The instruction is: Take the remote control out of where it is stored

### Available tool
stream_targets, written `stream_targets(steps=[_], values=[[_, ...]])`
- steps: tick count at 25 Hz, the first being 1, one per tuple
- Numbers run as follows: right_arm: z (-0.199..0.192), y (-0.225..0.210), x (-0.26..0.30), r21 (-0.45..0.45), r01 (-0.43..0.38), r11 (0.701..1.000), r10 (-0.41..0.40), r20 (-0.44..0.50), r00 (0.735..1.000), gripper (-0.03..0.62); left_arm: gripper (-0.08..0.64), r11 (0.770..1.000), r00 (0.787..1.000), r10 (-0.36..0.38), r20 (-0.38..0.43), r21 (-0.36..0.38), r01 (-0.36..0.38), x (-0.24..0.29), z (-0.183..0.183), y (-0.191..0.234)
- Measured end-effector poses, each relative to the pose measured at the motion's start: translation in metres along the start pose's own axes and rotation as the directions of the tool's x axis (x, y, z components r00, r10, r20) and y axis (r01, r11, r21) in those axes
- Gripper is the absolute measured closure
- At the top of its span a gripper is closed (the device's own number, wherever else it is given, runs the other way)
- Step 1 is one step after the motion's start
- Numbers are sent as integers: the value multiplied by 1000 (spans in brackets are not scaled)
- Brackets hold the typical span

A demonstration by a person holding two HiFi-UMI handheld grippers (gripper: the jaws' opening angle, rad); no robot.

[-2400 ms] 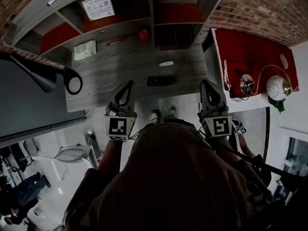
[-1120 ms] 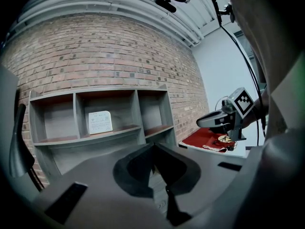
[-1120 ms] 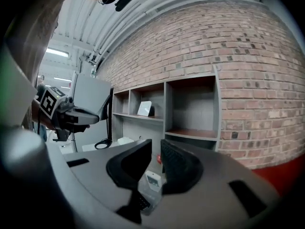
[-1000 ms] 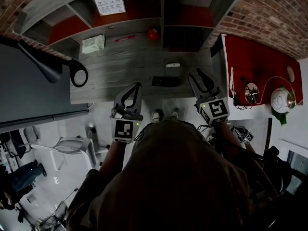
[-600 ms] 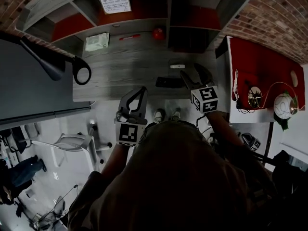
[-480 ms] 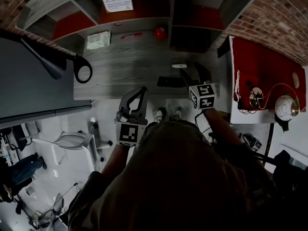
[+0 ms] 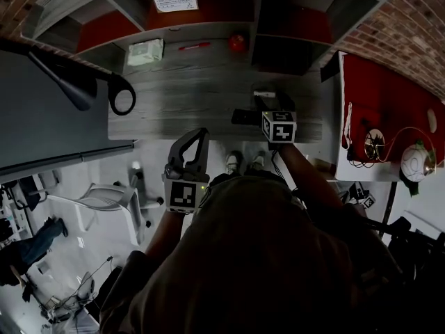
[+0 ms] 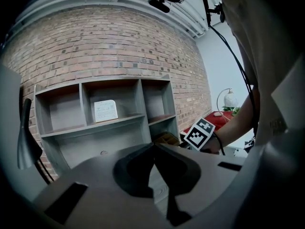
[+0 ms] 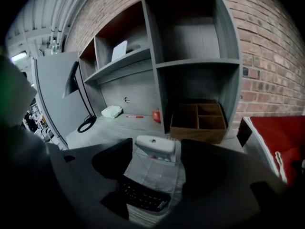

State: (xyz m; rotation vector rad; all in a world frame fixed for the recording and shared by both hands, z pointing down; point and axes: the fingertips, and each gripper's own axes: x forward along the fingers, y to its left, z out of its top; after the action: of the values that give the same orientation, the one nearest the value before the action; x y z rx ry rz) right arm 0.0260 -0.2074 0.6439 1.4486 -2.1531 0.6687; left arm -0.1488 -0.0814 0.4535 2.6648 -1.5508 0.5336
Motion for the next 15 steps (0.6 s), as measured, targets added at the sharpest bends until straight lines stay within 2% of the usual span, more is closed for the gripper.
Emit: stream_targets(steps=[4, 8, 12, 15], values=[[-10, -3, 12, 49, 21, 999, -20, -36, 999, 288, 549, 1000, 1000, 10, -13, 2, -10, -1, -4, 5], [-12, -1, 21, 63, 36, 997, -33, -47, 998, 288, 549, 999, 1000, 13, 16, 30, -13, 2, 3, 7], [-15, -1, 30, 81, 64, 995, -60, -59, 996, 288, 549, 1000, 999, 21, -25, -2, -21, 3, -8, 8], [-12, -3, 34, 74, 99, 992, -95, -53, 994, 290, 549, 1000, 1000, 21, -16, 10, -21, 6, -4, 10]])
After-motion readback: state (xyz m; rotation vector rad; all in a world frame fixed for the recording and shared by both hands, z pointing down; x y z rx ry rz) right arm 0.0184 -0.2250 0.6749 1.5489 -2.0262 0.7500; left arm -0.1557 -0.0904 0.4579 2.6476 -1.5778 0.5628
